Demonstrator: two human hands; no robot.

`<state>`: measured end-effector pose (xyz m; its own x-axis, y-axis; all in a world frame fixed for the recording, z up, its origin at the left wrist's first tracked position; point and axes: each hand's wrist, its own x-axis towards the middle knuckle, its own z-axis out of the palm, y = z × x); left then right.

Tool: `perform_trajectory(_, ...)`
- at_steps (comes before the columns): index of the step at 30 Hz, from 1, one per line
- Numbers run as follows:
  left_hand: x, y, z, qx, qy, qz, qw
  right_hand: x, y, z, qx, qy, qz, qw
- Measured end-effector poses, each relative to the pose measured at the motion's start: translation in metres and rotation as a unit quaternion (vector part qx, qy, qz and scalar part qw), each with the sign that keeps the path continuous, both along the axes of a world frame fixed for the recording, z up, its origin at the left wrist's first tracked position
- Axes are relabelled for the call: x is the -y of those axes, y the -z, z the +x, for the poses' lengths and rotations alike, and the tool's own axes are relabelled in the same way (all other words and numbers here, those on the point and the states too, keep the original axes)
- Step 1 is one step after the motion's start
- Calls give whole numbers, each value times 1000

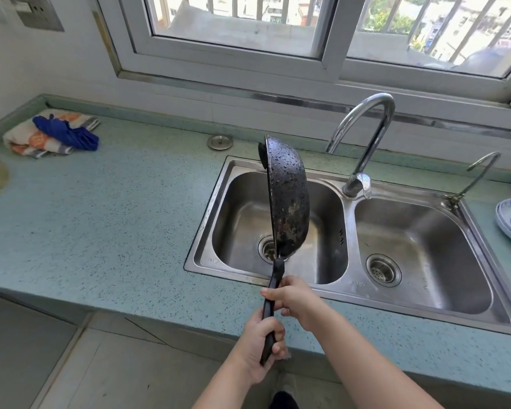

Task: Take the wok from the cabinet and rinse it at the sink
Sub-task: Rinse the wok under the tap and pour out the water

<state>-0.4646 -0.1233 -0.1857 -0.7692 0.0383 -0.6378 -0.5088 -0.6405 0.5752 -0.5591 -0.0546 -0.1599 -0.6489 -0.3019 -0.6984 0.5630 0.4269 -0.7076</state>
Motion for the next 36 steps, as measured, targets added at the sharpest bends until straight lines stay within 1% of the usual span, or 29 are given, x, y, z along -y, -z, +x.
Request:
perform_trajectory(7, -3, 2, 1, 7, -13, 23, 1000, 0, 0, 1, -8, 1, 12, 1000)
perform_trajectory(22, -3, 4, 2, 1, -11, 27, 1000, 0, 1, 2, -22, -10, 33, 999)
perform_trajectory(31, -3, 3, 3, -1, -11, 9, 1000, 1, 4, 3, -15, -2, 31, 999)
perform_trajectory(36, -3, 2, 0, 4, -10, -43, 999, 0, 2, 1, -5, 2, 17, 1000)
